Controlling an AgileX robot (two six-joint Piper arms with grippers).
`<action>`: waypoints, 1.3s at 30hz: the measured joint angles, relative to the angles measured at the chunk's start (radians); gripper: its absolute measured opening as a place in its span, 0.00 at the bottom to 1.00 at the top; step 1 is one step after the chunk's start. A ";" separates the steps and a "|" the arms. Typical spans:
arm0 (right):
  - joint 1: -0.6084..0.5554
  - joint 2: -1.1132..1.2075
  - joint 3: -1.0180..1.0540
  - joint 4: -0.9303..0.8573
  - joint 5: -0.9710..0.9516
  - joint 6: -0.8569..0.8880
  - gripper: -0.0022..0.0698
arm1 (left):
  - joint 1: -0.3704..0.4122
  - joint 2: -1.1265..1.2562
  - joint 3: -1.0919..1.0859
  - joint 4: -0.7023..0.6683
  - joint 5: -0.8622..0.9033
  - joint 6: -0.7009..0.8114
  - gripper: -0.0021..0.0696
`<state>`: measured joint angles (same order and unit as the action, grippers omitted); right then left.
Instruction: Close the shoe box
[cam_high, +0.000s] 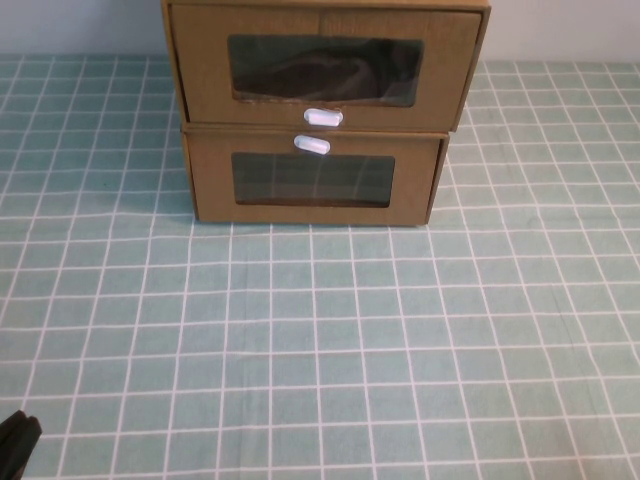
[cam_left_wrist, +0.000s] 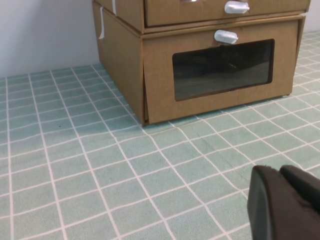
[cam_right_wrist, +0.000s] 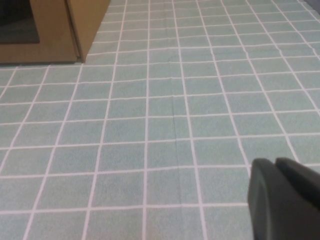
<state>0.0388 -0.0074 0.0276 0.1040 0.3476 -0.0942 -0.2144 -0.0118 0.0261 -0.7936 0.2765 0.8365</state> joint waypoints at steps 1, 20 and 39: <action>0.000 0.000 0.000 0.000 0.000 0.000 0.01 | 0.000 0.000 0.000 0.000 0.000 0.000 0.02; 0.000 0.000 0.000 0.002 0.001 -0.002 0.01 | 0.140 0.000 0.000 0.659 -0.232 -0.581 0.02; 0.000 -0.002 0.000 0.002 0.001 -0.002 0.01 | 0.217 0.000 0.000 0.769 0.074 -0.732 0.02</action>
<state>0.0388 -0.0091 0.0276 0.1056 0.3483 -0.0966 0.0026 -0.0118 0.0261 -0.0244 0.3505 0.1048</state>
